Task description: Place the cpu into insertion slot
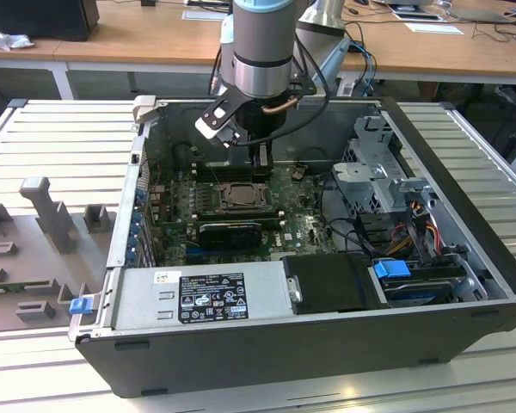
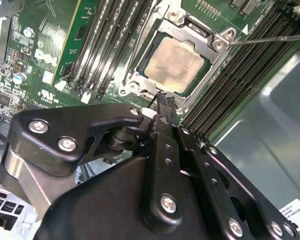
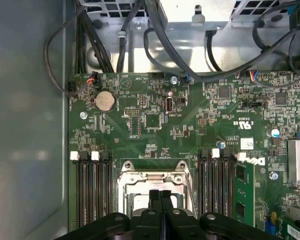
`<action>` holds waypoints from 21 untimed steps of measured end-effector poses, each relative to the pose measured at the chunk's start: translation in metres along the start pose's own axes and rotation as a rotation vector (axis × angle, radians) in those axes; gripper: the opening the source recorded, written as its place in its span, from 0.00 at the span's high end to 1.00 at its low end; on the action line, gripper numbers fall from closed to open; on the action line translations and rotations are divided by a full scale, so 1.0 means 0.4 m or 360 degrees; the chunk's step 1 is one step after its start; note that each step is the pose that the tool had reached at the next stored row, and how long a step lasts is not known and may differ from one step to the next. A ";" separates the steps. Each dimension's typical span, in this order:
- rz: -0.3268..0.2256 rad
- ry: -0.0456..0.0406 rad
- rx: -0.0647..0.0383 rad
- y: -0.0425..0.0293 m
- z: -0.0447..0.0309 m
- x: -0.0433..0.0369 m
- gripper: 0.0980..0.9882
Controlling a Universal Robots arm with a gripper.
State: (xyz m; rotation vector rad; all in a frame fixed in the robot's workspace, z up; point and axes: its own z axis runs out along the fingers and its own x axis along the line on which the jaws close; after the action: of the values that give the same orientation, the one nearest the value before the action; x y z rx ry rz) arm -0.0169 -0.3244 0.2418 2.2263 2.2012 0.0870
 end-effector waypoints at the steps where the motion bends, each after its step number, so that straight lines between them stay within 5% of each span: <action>1: 0.0000 0.0000 0.0000 -0.003 0.000 0.000 0.99; 21: 0.0000 0.0000 0.0000 -0.040 -0.002 0.000 0.99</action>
State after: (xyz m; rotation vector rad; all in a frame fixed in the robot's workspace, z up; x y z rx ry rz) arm -0.0331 -0.3244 0.2418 2.2262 2.2013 0.0871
